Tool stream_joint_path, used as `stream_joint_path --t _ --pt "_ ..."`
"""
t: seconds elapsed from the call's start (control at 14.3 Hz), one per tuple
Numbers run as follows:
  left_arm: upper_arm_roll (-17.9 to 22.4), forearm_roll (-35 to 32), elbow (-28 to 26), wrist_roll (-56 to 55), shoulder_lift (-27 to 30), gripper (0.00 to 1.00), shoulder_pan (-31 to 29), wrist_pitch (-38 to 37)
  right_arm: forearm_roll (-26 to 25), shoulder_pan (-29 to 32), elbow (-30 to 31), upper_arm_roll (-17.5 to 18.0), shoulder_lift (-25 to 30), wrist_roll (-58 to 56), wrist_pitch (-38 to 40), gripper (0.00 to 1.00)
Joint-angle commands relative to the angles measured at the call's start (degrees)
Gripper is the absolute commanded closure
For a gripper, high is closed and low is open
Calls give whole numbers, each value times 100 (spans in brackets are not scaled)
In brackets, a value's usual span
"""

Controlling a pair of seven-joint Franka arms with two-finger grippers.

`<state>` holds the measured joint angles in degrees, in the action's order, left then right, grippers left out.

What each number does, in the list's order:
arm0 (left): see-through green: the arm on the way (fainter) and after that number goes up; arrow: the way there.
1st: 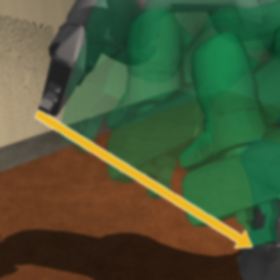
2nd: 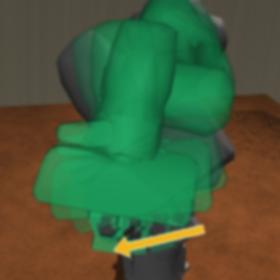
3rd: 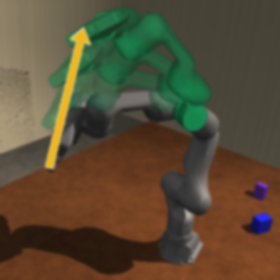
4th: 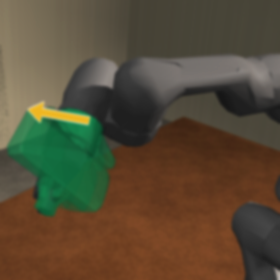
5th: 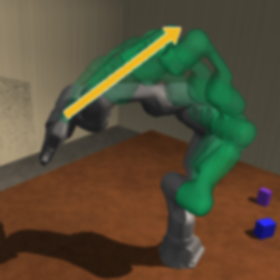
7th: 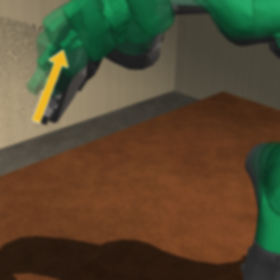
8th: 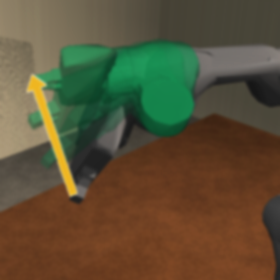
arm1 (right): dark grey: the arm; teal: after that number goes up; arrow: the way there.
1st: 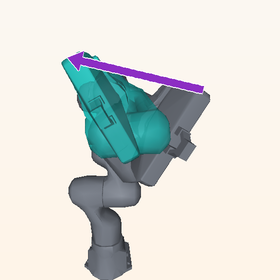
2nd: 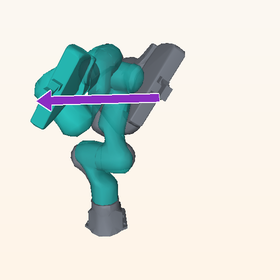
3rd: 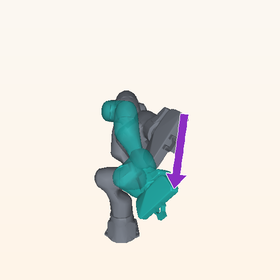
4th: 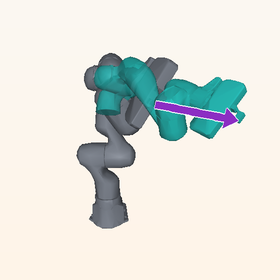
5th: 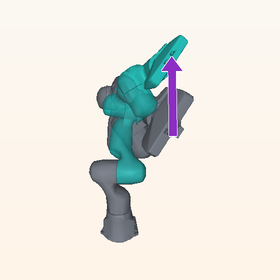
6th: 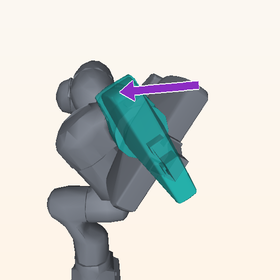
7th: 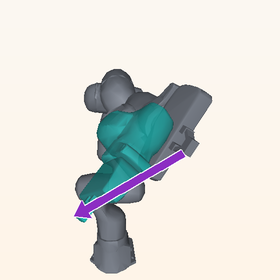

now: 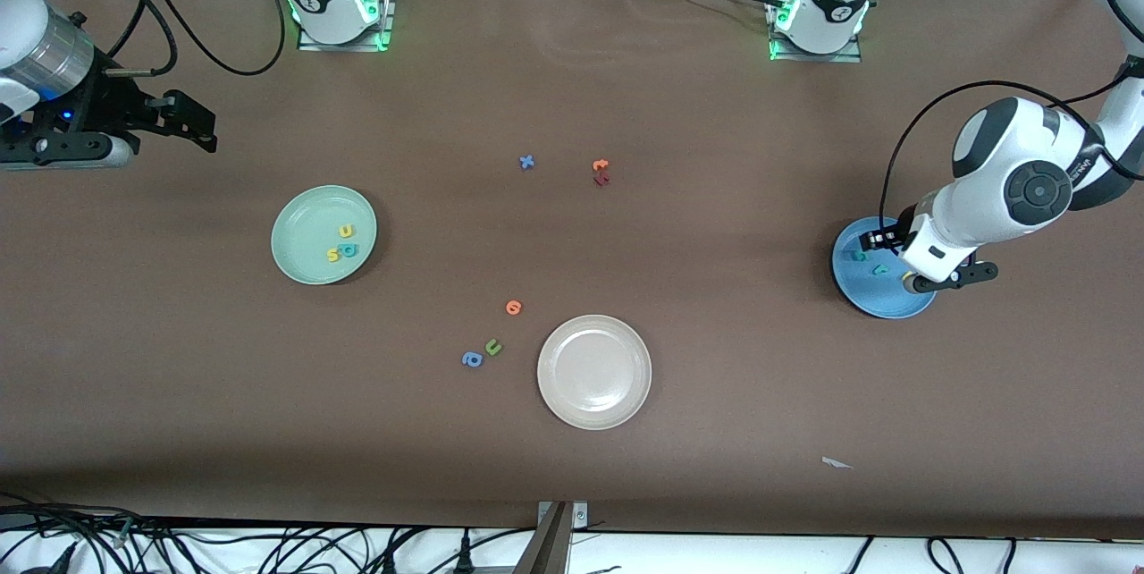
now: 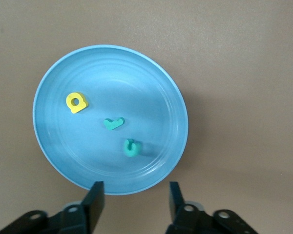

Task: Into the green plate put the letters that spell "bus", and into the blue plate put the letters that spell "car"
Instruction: 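Carry the teal c onto the blue plate and release it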

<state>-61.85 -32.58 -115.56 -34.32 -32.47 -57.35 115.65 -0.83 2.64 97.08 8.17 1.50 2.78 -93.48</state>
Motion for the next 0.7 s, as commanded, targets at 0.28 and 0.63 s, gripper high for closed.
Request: stream_joint_path --t 0.28,0.63 --pt "-265 453 700 -31 355 1 -13 -664 13 52 -31 44 8 65 23 0" --pt "-600 463 1659 -101 408 0 -30 -1852 13 52 -31 44 8 56 23 0"
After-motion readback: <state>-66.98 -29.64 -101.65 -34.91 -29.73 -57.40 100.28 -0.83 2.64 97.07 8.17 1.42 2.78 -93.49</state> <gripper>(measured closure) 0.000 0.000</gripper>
